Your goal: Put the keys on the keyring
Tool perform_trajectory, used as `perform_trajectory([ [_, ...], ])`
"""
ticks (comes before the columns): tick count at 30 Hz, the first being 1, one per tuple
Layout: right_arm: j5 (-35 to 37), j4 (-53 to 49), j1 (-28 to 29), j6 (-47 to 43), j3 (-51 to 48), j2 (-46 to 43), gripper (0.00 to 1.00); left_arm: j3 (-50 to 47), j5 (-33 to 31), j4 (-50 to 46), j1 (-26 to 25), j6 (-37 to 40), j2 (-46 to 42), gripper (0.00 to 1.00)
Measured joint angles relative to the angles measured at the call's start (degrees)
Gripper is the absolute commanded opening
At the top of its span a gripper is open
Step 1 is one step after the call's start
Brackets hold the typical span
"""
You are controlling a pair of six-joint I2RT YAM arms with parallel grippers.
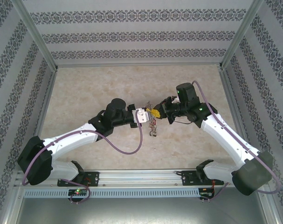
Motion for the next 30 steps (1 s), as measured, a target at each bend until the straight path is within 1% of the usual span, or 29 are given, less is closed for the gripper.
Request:
perform_trajectory([
  [4, -0.13, 0.07, -0.04, 0.42, 0.00, 0.33, 0.00, -0.92, -0.46, 0.46, 0.02, 0.07, 0.02, 0.22],
  [13, -0.13, 1.60, -0.22, 1.55, -0.15, 0.31, 0.00, -1.57, -1.05, 2.78, 0.02, -2.64, 1.05, 0.25],
  [19, 0.09, 2.86, 0.79, 2.19, -0.92, 0.31, 0.00, -1.57, -0.76, 4.22, 0.02, -5.44, 1.27, 0.26],
  [21, 0.07, 3.41, 0.90, 2.19, -1.05, 0.24, 0.00, -1.57, -0.50, 4.68, 0.02, -6.25, 1.25, 0.22],
  [22, 0.09, 3.65, 0.90, 2.34, -1.18, 0.20, 0.00, -1.57, -0.31, 4.74, 0.02, -6.54, 1.22, 0.18],
  [24, 0.07, 3.63, 0.90, 2.38, -1.49, 0.04, 0.00, -1.57, -0.15, 4.81, 0.07, -6.97, 1.22, 0.03],
  [25, 0.15, 3.72, 0.90, 2.40, -1.57, -0.02, 0.00, -1.57, -0.04, 4.74, 0.11, -7.28, 1.22, 0.00],
  [30, 0.28, 3.63, 0.90, 2.32, -1.70, -0.35, 0.00, -1.57, 0.07, 4.59, 0.07, -7.43, 1.11, 0.00],
])
